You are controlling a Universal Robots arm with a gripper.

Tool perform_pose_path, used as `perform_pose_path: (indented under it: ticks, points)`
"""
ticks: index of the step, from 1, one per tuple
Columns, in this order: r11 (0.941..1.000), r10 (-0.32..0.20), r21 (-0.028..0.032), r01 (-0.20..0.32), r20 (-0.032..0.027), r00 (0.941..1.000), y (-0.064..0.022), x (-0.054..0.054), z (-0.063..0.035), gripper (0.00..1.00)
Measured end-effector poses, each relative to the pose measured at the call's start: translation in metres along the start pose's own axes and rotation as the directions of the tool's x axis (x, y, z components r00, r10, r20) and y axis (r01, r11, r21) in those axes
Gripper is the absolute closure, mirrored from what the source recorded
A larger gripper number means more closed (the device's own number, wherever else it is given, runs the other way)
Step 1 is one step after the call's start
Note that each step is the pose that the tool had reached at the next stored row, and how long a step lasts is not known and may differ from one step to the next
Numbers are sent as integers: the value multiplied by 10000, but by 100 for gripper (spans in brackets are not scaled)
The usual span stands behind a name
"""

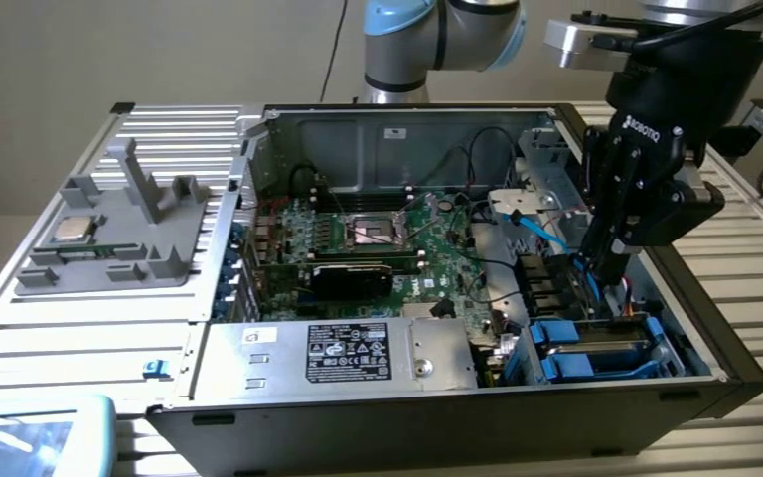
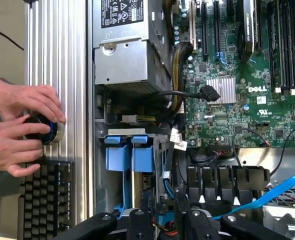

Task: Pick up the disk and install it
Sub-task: 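Insert the first disk wire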

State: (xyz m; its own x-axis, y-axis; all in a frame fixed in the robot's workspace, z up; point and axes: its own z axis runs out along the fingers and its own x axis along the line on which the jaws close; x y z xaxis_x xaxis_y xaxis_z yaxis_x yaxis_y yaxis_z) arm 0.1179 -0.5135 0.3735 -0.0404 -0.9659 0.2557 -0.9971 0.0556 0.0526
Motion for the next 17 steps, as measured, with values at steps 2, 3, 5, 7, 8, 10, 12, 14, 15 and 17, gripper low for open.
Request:
perform_pose_path:
  ticks: [2,3,5,7,8,10,12,14,15,17]
  points:
    - [10000,-6,-21,6,-29,10000,-2,0,5,69]
    - [10000,-5,-21,5,-48,10000,-3,0,6,69]
    - [10000,-2,-18,2,-118,9999,-5,-3,16,69]
    - [10000,3,-13,-3,-219,9998,-12,-8,30,69]
    - [10000,6,-10,-6,-292,9996,-15,-14,34,69]
    - [10000,10,-8,-10,-355,9994,-15,-31,41,69]
    - [10000,10,-6,-10,-378,9993,-17,-49,46,69]
    - [10000,5,-4,-5,-382,9993,-20,-56,53,69]
    - [10000,2,-4,-2,-383,9993,-20,-57,55,69]
    - [10000,-5,-1,5,-385,9993,-24,-58,59,69]
